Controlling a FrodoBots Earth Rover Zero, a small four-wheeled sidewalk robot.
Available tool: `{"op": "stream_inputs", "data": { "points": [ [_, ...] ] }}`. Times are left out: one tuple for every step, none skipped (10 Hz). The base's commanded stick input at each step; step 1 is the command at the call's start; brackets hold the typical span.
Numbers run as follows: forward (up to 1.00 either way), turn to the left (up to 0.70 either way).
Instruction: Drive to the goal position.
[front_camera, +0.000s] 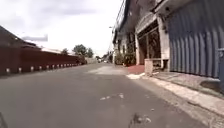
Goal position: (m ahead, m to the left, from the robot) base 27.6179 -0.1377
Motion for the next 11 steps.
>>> {"op": "stream_inputs", "data": {
  "points": [
    [0.7,0.0],
    [0.7,0.0],
    [0.7,0.0],
    [0.7,0.0],
    [0.7,0.0],
    [0.7,0.0],
    [0.7,0.0],
    [0.7,0.0],
    [0.7,0.0],
    [0.7,0.0],
    [0.7,0.0]
  ]
}}
